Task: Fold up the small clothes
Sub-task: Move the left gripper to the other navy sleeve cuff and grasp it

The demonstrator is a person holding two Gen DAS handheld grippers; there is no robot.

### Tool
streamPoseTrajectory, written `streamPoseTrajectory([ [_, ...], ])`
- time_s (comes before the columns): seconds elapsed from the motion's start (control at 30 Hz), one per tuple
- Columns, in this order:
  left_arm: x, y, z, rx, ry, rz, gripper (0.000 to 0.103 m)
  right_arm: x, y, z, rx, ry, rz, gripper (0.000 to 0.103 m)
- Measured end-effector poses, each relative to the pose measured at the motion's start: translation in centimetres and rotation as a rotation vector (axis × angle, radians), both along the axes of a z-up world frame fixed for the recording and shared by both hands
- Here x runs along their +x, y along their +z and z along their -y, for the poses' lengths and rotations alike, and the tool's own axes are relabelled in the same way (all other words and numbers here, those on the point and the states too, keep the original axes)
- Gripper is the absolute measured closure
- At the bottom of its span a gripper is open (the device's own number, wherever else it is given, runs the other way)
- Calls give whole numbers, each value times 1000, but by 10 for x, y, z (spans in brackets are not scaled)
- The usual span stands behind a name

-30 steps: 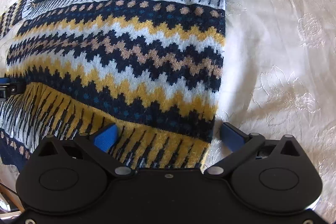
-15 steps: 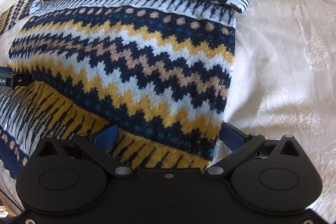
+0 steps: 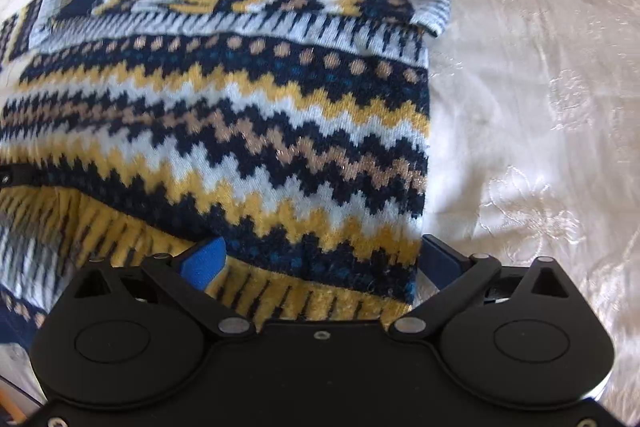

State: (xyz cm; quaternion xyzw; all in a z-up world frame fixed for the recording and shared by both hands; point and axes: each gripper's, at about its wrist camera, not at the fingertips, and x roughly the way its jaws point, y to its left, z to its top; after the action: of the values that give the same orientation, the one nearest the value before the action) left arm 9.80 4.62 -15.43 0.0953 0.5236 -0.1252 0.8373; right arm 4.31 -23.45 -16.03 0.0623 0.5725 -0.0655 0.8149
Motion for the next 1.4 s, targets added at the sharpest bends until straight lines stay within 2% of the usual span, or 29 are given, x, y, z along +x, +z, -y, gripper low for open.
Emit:
streamPoseTrajectory([
  [0.1, 9, 16, -44, -61, 80, 14, 15, 3, 17, -17, -12, -57, 38, 3],
  [0.17, 21, 27, -83, -96, 172, 22, 17, 8, 27, -30, -8, -88, 61, 3],
  [0.27, 38, 43, -141, -133, 322, 49, 23, 19, 38, -49, 23, -120, 87, 9],
  [0.4, 57, 60, -216, -158, 529, 111, 23, 39, 48, -78, 74, -125, 111, 12],
  [0.5, 66, 64, -260, -164, 649, 143, 23, 56, 55, -100, 96, -112, 132, 12],
  [0.63, 80, 53, -299, -180, 733, 122, 23, 67, 60, -120, 131, -91, 155, 12],
  [0.77, 93, 46, -316, -204, 770, 136, 23, 82, 63, -139, 139, -45, 154, 12],
  [0.9, 99, 45, -329, -276, 805, 181, 27, 88, 60, -150, 137, -5, 141, 12],
  [0.93, 101, 45, -330, -291, 813, 197, 42, 89, 60, -150, 135, -2, 141, 12],
  [0.97, 103, 45, -332, -298, 823, 209, 63, 89, 62, -151, 134, -1, 143, 12],
  [1.0, 106, 45, -334, -303, 831, 217, 75, 89, 62, -151, 135, -2, 145, 12],
  [1.03, 108, 46, -335, -323, 828, 222, 92, 88, 62, -150, 138, -5, 147, 12],
  [1.07, 111, 48, -336, -348, 822, 231, 95, 88, 62, -149, 141, -9, 149, 12],
  [1.17, 112, 68, -320, -336, 782, 278, 96, 83, 62, -143, 152, -16, 147, 12],
  [1.4, 111, 141, -229, -347, 518, 411, 96, 62, 55, -113, 188, -43, 141, 13],
])
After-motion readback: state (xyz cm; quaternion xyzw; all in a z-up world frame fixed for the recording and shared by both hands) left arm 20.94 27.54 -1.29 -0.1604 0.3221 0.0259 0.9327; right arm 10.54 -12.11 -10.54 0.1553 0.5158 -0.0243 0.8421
